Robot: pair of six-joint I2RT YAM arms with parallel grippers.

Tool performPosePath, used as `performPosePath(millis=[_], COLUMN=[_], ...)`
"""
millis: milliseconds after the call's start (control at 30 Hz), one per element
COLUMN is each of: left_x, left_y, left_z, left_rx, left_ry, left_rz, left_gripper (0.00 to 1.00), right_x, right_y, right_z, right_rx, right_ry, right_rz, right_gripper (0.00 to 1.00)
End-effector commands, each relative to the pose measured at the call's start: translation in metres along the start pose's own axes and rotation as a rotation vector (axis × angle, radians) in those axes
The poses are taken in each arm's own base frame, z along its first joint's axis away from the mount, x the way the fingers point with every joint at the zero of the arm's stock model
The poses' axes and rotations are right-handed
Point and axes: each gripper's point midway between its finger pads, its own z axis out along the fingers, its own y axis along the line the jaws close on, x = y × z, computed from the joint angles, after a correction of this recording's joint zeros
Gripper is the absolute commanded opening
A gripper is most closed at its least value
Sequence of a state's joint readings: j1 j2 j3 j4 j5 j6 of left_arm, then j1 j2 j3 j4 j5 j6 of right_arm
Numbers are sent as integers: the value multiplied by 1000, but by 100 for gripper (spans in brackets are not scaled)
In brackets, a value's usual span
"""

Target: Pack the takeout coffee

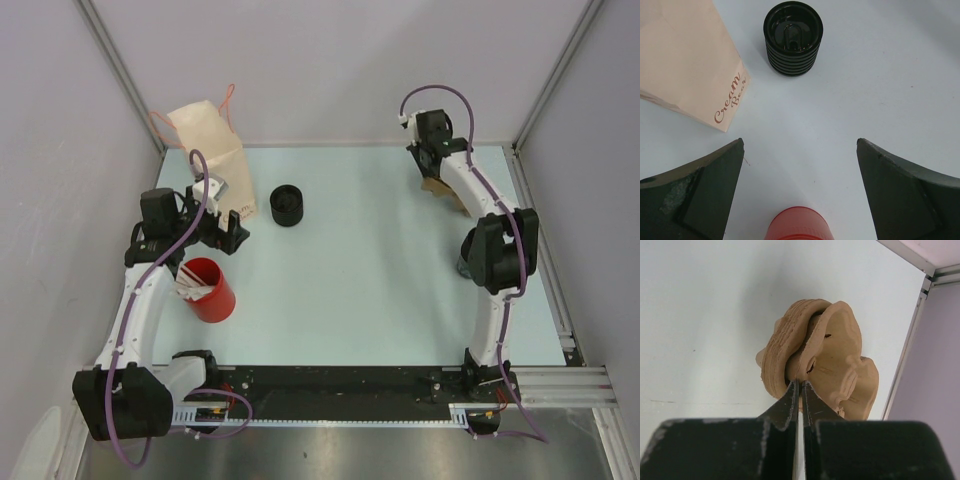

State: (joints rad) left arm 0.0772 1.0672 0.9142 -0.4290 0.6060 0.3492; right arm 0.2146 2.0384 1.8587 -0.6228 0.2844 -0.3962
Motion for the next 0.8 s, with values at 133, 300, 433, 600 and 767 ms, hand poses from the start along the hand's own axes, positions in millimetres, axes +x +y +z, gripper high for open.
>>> performPosePath(millis=[133,300,433,600,767], left_x=[-10,-10,-10,-10,-10], left_y=[0,0,0,-1,-1], left_z=[-2,-2,-2,-2,-2], left_rx=[9,11,12,17,16], left_ry=[-42,-41,-43,-42,-42], left_rz=[38,36,37,37,35], left_gripper=[100,99,99,99,99], right_x=[-36,-41,-47,-51,-40], right_y=[-41,-48,-55,-46,-15], right_z=[-43,-64,-70,-68,-49], right_rx=[319,454,552,533,360], right_ry=[-194,-237,-283,-298,-253], right_rz=[52,14,12,-8,-18], right_gripper=[0,0,0,0,0])
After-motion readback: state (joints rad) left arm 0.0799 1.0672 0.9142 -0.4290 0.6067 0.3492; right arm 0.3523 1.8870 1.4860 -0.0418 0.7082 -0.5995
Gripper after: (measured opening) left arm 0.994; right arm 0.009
